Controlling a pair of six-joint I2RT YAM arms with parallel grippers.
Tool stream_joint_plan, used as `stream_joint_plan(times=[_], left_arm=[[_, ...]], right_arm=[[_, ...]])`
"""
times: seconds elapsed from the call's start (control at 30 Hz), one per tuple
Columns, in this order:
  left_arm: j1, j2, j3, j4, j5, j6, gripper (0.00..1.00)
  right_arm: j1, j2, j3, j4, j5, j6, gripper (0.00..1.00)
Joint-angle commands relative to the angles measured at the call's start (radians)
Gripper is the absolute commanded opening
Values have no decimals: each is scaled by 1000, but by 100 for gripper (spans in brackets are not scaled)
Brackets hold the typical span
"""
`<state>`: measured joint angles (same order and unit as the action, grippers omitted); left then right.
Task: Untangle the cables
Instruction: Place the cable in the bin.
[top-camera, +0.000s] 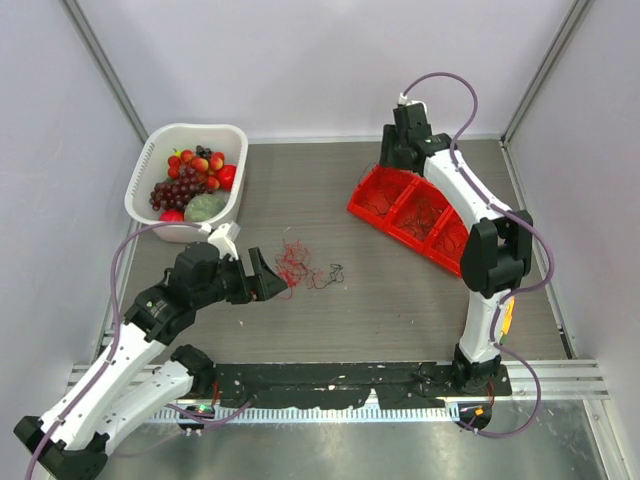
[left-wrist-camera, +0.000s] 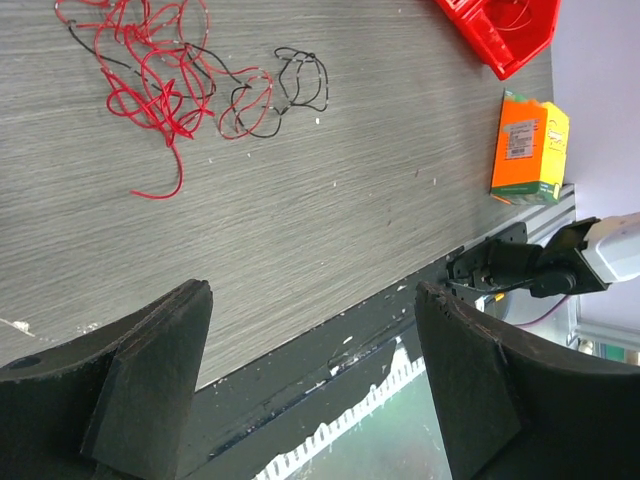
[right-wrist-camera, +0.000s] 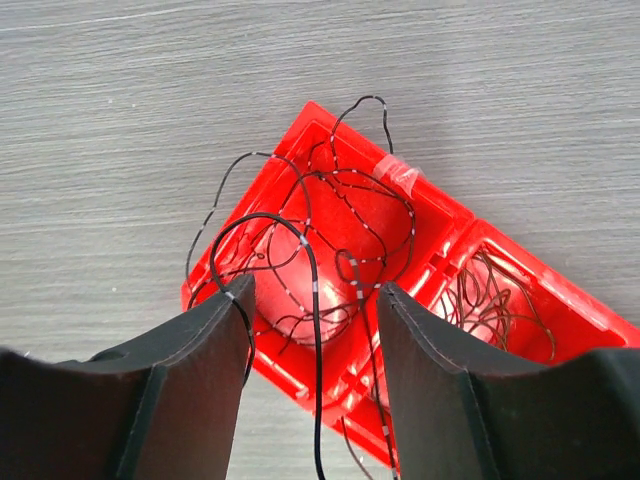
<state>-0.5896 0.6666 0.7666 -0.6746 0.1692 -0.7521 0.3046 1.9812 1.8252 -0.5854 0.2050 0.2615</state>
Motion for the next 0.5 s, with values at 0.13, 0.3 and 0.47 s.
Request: stream_joint_plan(times=[0.13,0.3,0.47], left_arm=[[-1,11,-39,107,35,-27,86],[-1,24,-35,110,47,-23,85],[-3,24,-35,109,44,-18,85]], right_arm=[[-1,-147,-72,12,-41,-25,59],[-1,-113,-58,-18,1,-50,45],[-1,-98,-78,12,-47,-51,42]])
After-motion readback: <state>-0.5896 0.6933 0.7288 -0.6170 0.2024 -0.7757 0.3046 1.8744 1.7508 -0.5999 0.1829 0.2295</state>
